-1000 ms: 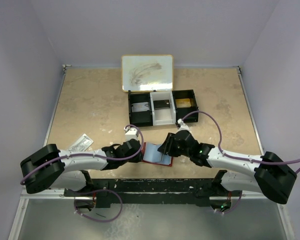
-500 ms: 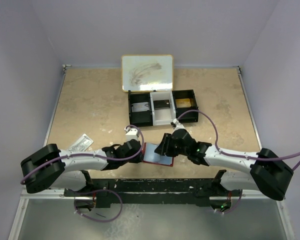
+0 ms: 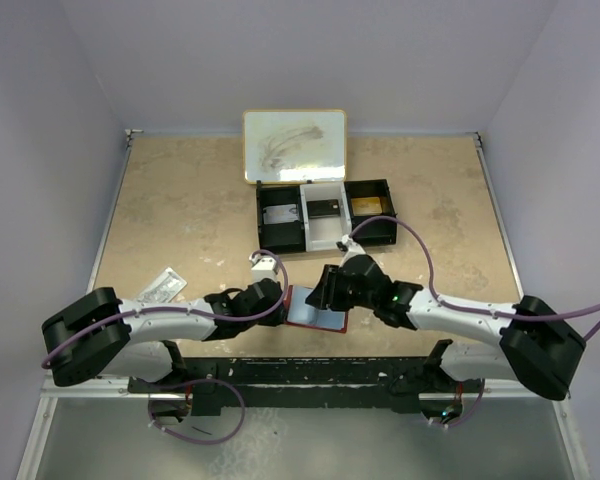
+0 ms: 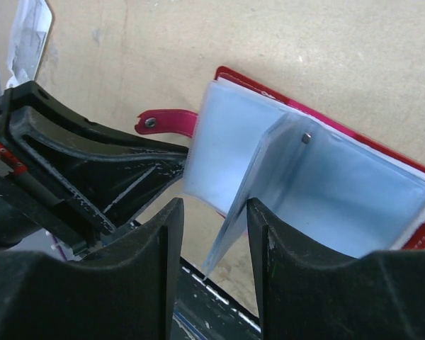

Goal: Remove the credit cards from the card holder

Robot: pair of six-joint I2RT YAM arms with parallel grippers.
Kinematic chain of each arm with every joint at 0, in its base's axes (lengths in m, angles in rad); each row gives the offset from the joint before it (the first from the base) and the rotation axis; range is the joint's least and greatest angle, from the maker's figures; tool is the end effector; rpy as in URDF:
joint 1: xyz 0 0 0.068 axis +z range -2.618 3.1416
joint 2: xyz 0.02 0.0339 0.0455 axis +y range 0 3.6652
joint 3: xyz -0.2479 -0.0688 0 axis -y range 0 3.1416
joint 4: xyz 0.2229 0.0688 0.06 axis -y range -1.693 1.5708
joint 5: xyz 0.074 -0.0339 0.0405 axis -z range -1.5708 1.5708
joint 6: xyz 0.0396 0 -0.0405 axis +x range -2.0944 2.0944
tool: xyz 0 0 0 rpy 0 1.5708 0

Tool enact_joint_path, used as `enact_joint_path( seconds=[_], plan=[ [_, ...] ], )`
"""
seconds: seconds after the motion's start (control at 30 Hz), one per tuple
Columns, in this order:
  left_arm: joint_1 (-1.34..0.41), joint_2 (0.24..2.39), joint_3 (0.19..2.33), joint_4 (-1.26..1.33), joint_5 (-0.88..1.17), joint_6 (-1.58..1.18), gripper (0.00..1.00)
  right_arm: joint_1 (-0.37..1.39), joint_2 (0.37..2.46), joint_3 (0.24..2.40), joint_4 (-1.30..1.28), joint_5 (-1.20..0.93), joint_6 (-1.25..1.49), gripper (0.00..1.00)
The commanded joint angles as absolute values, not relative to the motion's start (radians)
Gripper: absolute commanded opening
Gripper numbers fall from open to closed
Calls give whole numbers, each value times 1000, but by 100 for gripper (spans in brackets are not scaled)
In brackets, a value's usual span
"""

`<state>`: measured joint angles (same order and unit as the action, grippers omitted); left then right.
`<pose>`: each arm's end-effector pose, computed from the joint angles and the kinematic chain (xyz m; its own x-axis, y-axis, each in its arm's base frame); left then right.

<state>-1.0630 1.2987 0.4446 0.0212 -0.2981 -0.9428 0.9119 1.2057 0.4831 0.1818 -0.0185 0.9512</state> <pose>0.1173 -0.1868 0.1409 -0.8095 -0.1360 -0.5711 0.1432 0.8977 -0.4167 0.1438 0.1868 0.1842 -0.8345 0.2518 -0.4901 -0.2081 0.6796 0.7035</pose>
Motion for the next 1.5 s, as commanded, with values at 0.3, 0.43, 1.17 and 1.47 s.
enact_joint_path(
  seconds=[0.3,0.43,1.17,1.47],
  plan=[
    [-1073,1280,445,-6,-303,-954,8,936,1412,669,196,-57,838,39],
    [-1074,1254,430,-17,-309,-962,8,945,1389,719,40,78,826,40],
    [-1075,975,367,-181,-479,-1057,8,1095,1669,1002,-290,385,893,64],
    [-1075,929,358,-212,-503,-1073,8,1112,1748,1046,-308,384,905,71]
  ],
)
